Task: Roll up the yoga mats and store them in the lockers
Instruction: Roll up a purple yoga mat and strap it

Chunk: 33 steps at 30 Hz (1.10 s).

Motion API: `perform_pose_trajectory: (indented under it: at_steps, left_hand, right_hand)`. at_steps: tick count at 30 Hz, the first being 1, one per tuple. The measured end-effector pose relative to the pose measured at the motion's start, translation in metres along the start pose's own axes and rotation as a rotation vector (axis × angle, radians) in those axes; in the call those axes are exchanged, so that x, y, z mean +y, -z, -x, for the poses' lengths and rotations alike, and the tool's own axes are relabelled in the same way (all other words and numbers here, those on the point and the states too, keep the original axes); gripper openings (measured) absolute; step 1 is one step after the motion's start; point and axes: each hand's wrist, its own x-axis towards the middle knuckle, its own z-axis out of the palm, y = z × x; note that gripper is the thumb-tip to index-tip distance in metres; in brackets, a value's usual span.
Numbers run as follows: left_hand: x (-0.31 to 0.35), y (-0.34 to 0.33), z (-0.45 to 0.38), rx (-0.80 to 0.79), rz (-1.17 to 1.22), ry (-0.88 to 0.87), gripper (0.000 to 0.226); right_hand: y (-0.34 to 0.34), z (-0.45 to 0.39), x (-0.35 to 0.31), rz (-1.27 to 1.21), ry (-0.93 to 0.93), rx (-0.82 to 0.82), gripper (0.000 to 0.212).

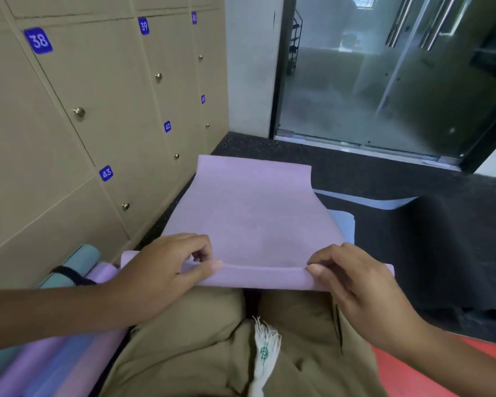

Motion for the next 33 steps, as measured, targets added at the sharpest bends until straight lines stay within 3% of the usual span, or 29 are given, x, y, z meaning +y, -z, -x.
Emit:
perform_pose_trajectory:
  at_steps: [4,7,12,18,23,28,33]
  left_hand:
    - [-0.006,-0.017,0.012,-0.02,0.098,0.142,0.033]
    - [-0.012,-0.023,0.015,-0.017,0.151,0.232,0.025]
    - [-0.015,-0.029,0.015,-0.041,0.218,0.251,0.019]
    - [-0.022,-0.033,0.009,0.005,0.119,0.12,0.009]
    - [-0.03,-0.043,0.016,0.046,-0.095,-0.034,0.018]
    - [-0.037,-0.044,0.017,0.041,-0.446,-0.314,0.048]
    - [-0.04,-0.05,0.018,0.032,-0.762,-0.47,0.06]
  right_hand:
    - [-0.007,0.012,0.0,-0.056,-0.126,-0.066,0.023]
    - [-0.012,0.014,-0.001,-0.112,-0.193,-0.102,0.011]
    - [-0.027,0.016,0.0,-0.037,-0.145,-0.002,0.018]
    - [-0.036,0.013,0.017,0.052,0.085,0.045,0.007]
    - [-0.039,0.018,0.025,0.197,0.198,0.032,0.023]
    - [-0.044,0.018,0.027,0.312,0.254,-0.044,0.054]
    - [-0.051,0.016,0.025,0.403,0.294,-0.071,0.057]
